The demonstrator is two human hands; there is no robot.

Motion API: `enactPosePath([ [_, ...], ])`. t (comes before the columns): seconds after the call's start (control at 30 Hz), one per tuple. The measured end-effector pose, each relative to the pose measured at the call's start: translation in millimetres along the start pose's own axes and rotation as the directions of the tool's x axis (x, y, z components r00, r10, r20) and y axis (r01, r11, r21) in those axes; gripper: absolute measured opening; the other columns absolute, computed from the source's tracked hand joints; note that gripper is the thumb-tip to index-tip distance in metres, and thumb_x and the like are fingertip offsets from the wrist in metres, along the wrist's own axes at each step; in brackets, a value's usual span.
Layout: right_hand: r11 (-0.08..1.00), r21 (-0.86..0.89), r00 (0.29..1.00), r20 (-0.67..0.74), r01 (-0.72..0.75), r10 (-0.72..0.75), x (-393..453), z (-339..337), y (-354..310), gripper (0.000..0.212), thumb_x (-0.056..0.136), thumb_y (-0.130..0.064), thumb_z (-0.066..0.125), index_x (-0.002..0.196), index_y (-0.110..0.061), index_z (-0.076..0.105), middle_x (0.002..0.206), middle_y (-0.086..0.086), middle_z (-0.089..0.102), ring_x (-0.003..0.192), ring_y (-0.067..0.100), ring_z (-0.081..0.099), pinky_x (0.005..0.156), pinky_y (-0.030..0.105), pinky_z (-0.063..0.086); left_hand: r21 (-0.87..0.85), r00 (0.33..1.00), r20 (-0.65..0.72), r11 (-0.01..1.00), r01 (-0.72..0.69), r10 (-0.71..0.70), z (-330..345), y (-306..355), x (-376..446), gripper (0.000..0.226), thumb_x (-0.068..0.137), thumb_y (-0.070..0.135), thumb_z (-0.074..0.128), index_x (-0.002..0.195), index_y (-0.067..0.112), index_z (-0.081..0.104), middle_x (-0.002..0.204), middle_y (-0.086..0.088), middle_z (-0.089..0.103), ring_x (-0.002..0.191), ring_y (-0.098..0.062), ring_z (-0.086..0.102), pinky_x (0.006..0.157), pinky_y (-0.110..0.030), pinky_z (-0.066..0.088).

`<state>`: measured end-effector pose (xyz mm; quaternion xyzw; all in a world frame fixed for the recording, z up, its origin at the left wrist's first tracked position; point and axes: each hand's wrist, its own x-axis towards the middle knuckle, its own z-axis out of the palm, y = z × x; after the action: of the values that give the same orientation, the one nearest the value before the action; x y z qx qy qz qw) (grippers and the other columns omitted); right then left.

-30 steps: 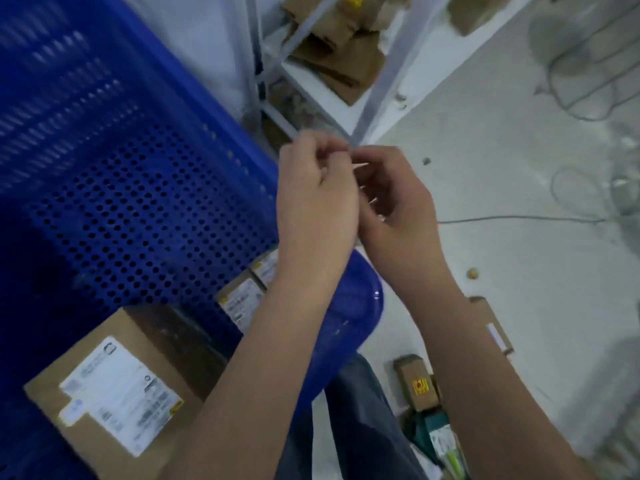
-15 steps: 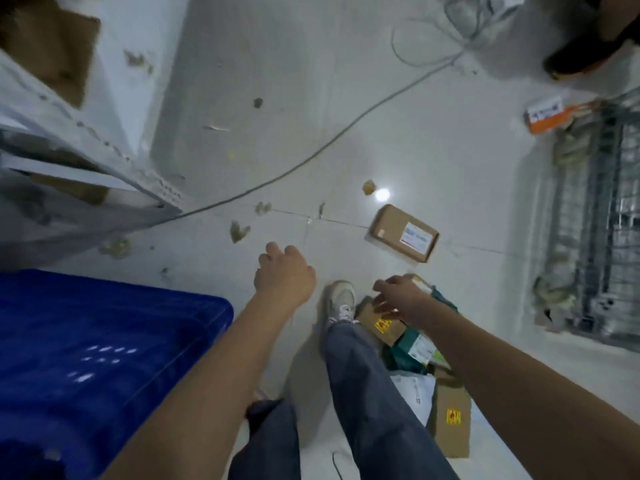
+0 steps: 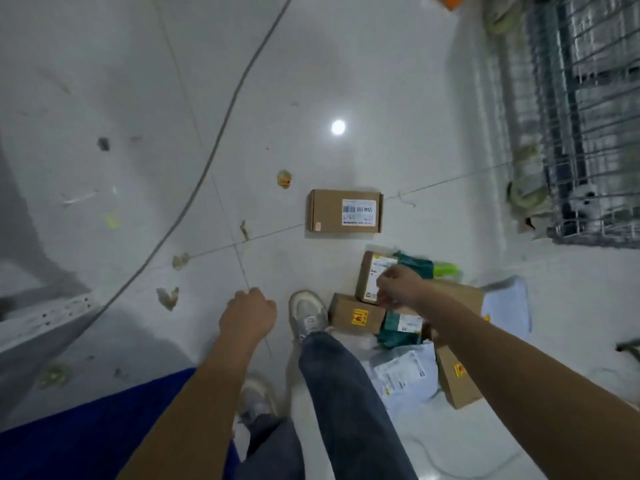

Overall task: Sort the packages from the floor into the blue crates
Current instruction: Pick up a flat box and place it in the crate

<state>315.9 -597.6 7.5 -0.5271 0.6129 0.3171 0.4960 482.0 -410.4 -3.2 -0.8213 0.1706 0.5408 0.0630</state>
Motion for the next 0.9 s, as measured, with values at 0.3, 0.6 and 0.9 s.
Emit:
enactPosePath([
  [0.3,0.997,0.011,0.982,-0.173,0.073,-0.070,100,-16,-32,0.023,0.091,-0.016,0.048,0.109,-0.003,0.054,0.107,0.019,0.062,0.089,0.027,0.057,0.074,0.035,0.046,-0.485,0.974,0.141,0.870,-0.091,0.180,-17,69,113,0.039,0.093,0.024,0.049,0.131,0.016,0.050,0.130,-0.008,0.052,0.117,-0.024,0.050,0.098,-0.034,0.041],
  [0.6,0.998,0.059,0.946,-0.323,0.016,0.004,238,-1,-2,0.046,0.088,-0.019,0.052,0.130,-0.004,0.040,0.126,0.014,0.051,0.092,0.021,0.046,0.075,0.031,0.038,-0.667,0.969,0.224,0.741,0.078,0.099,25,83,262,0.046,0.091,0.030,0.052,0.135,0.016,0.043,0.116,-0.007,0.048,0.107,-0.024,0.051,0.099,-0.041,0.046],
  [0.9,0.932,0.356,0.946,-0.320,0.063,0.058,307,1,4,0.053,0.087,-0.012,0.053,0.137,-0.004,0.036,0.131,0.012,0.054,0.102,0.022,0.054,0.068,0.018,0.040,-0.647,0.976,0.102,0.758,-0.082,0.193,53,112,330,0.042,0.090,0.024,0.050,0.130,0.013,0.049,0.113,-0.005,0.058,0.090,-0.016,0.057,0.073,-0.026,0.046],
])
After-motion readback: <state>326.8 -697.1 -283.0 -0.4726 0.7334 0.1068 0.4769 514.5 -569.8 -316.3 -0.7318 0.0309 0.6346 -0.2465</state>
